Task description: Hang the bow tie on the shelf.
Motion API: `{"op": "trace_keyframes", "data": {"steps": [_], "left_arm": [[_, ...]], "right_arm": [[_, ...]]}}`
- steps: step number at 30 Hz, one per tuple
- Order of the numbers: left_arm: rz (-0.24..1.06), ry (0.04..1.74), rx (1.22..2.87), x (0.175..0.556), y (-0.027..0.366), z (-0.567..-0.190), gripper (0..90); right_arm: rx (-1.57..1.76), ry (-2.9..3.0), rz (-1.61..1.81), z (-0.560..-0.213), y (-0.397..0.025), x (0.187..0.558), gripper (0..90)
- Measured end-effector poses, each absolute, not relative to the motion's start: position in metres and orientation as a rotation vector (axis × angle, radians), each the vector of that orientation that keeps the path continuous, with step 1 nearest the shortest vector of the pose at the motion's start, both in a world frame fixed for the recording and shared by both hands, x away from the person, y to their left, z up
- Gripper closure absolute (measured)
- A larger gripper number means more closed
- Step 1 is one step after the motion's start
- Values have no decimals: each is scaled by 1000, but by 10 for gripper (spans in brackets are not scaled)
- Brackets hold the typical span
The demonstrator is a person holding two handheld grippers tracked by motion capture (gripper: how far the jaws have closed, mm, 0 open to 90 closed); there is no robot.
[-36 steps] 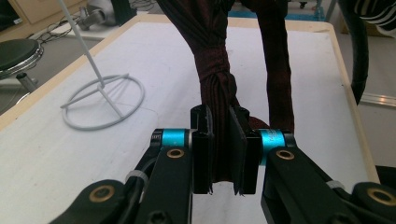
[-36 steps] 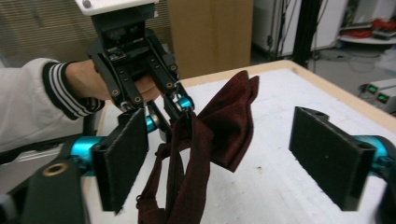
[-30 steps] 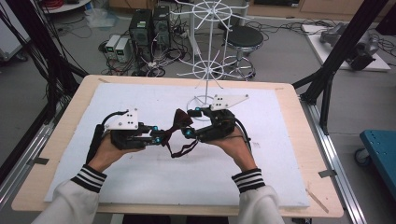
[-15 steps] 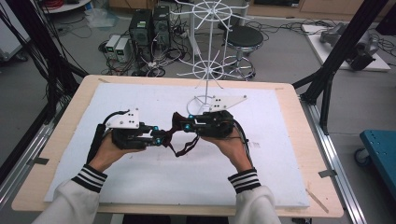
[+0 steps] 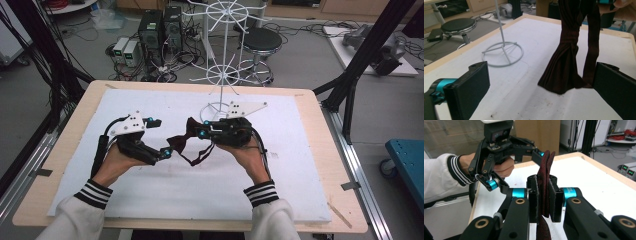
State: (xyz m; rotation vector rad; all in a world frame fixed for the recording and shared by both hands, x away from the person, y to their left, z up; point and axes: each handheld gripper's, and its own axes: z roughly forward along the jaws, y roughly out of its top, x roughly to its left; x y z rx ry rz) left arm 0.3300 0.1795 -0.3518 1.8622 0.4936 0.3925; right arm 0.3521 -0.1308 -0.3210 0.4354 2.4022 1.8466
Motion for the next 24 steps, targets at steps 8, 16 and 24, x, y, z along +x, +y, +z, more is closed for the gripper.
{"op": "trace_keyframes", "data": {"steps": [8,16,24], "left_arm": [[446,505,1807,320,199,-358,17],[458,542,1744,308,227,-370,17],[484,591,1690,296,256,-385,17]], "right_arm": [[471,2333,1861,-317,-141,353,819],[502,2265,1867,-313,-151,354,819],[525,2226,1847,-305,-153,356,819]]}}
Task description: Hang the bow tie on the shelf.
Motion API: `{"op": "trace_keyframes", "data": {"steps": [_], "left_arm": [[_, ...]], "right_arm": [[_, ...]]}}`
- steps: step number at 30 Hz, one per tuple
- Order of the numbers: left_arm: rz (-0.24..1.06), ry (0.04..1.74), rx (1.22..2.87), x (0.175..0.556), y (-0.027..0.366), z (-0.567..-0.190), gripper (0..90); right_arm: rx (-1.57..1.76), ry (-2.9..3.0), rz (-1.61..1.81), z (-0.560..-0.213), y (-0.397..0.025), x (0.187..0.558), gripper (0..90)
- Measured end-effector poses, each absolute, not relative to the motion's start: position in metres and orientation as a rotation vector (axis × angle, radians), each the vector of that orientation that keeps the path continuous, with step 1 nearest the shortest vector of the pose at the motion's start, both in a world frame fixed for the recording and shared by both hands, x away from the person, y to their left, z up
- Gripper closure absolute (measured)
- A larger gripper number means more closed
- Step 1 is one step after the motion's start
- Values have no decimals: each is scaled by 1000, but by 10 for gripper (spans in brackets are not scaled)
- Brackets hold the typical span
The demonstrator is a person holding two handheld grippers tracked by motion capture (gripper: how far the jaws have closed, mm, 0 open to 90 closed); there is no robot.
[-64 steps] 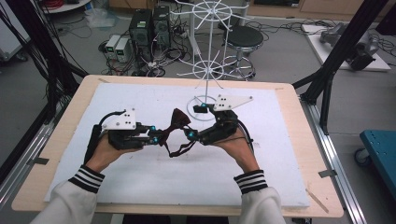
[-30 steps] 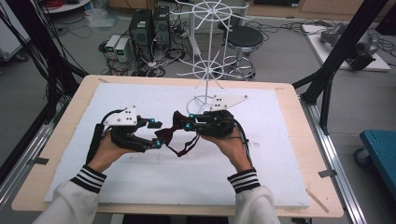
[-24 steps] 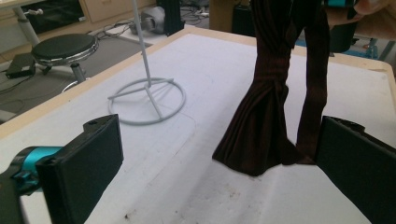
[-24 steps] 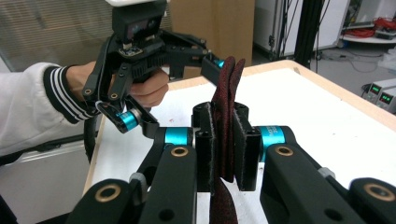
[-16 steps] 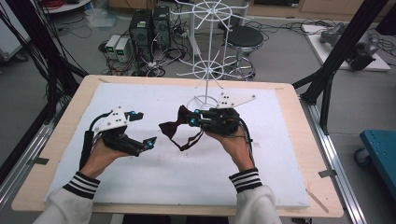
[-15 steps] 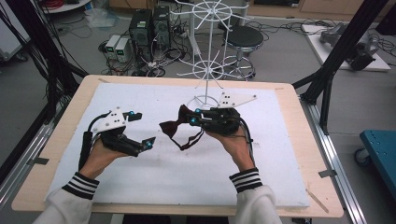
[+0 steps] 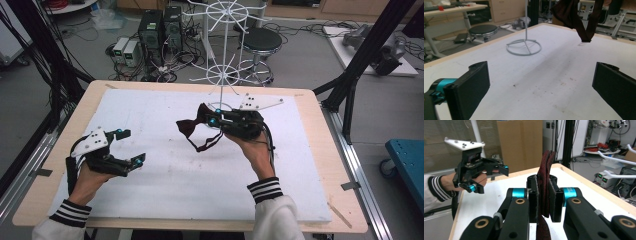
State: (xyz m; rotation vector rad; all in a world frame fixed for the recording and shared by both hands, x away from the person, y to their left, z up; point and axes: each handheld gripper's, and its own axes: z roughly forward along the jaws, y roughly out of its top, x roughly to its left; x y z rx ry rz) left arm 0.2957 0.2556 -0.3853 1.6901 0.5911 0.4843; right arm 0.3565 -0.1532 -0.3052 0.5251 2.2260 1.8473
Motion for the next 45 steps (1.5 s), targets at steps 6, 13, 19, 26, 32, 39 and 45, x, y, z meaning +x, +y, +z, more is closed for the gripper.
{"op": "trace_keyframes", "data": {"steps": [6,13,19,26,32,39,45], "left_arm": [[539,566,1673,288,269,-394,17],[573,585,1638,281,282,-410,17],[590,620,1605,277,292,-422,17],[598,629,1578,273,298,-434,17],[609,628,1544,271,301,-439,17],[609,637,1536,270,302,-446,17],[604,640,1533,270,302,-450,17]], "right_arm": [[547,2188,1843,-299,-156,359,819],[565,2138,1827,-290,-159,362,819],[593,2103,1812,-286,-160,367,818],[629,2058,1804,-282,-156,374,818],[651,2033,1797,-281,-154,380,818],[663,2015,1780,-274,-151,386,818],[690,1976,1761,-272,-152,392,818]]}}
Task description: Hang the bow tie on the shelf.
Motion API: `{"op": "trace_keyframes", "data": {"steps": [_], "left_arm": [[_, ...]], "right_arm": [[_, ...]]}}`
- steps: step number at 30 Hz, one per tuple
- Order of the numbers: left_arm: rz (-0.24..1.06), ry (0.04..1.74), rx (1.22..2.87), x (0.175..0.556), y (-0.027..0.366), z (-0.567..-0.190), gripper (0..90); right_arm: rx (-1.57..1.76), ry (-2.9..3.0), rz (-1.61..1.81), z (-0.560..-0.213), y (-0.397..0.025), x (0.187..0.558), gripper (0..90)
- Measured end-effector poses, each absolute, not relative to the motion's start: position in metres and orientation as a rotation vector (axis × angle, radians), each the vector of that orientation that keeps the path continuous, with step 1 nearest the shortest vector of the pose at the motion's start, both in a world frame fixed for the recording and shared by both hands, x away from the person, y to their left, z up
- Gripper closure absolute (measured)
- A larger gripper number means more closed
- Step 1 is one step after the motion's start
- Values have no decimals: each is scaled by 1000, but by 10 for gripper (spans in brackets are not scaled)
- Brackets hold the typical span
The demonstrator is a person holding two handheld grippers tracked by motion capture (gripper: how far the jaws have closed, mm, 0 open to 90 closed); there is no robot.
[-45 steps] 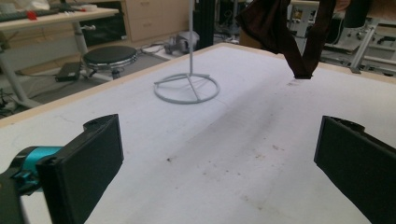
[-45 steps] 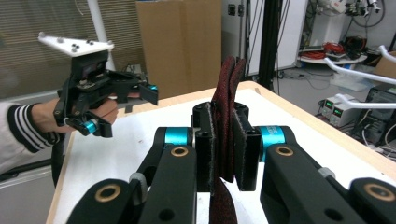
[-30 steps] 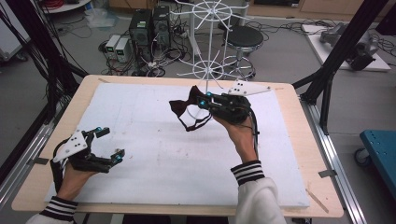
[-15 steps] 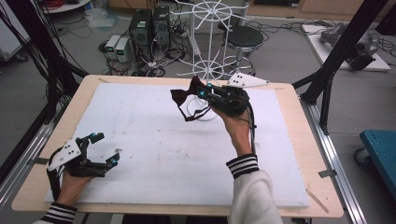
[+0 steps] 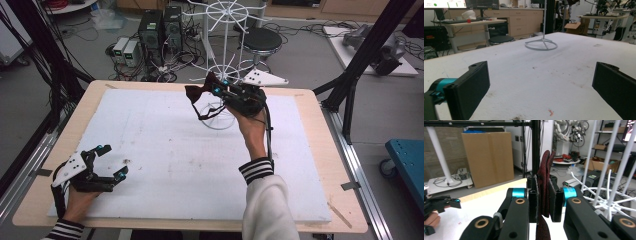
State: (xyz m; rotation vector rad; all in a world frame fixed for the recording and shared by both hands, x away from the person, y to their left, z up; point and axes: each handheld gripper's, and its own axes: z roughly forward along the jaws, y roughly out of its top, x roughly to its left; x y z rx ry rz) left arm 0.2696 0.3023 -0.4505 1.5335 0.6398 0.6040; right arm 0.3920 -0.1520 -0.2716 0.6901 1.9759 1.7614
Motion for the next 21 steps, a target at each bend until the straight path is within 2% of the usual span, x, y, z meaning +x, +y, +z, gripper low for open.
{"op": "trace_keyframes", "data": {"steps": [21], "left_arm": [[602,645,1521,269,304,-451,17]], "right_arm": [[724,2013,1561,-264,-146,410,818]]}}
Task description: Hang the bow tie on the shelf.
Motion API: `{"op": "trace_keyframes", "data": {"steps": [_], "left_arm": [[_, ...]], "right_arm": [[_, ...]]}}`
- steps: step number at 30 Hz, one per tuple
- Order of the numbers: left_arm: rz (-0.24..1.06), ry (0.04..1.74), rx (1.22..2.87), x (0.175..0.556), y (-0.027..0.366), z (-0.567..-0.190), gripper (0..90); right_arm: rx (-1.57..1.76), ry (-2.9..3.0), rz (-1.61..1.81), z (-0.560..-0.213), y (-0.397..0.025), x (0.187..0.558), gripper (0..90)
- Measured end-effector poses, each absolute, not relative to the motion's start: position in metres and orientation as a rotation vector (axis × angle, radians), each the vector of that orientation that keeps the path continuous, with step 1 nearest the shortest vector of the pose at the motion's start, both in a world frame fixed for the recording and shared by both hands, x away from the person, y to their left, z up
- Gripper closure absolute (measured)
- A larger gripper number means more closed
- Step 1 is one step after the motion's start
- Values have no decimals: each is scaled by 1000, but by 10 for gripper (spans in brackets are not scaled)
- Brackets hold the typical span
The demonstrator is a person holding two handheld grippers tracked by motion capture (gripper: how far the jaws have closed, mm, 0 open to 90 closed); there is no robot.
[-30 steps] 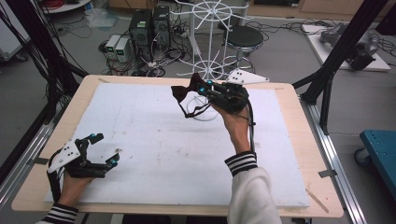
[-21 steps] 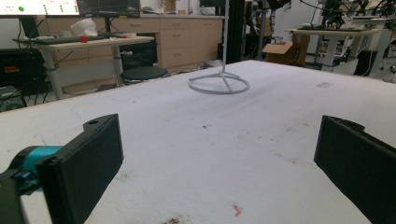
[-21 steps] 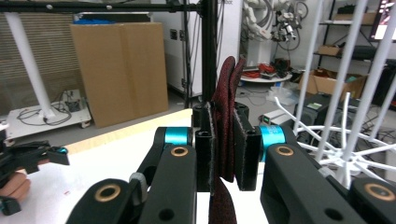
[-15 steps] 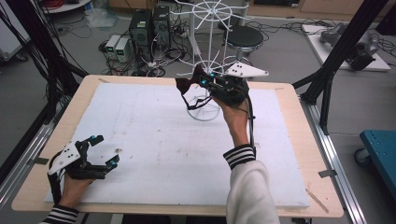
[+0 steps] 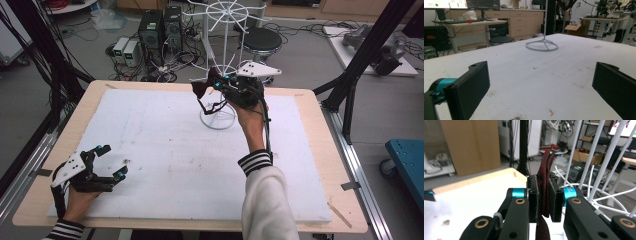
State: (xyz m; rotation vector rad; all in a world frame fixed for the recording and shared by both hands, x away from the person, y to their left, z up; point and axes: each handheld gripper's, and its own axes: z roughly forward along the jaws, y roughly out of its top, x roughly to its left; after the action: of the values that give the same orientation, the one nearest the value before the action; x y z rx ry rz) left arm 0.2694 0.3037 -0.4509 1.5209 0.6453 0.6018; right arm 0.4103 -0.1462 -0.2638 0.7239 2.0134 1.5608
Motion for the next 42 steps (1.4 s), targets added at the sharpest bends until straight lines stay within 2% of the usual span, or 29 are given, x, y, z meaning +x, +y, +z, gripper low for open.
{"op": "trace_keyframes", "data": {"steps": [24,42], "left_arm": [[601,643,1517,269,303,-451,17],[603,636,1520,269,303,-451,17]], "right_arm": [[768,2038,1458,-272,-144,419,800],[806,2011,1418,-272,-145,412,699]]}}
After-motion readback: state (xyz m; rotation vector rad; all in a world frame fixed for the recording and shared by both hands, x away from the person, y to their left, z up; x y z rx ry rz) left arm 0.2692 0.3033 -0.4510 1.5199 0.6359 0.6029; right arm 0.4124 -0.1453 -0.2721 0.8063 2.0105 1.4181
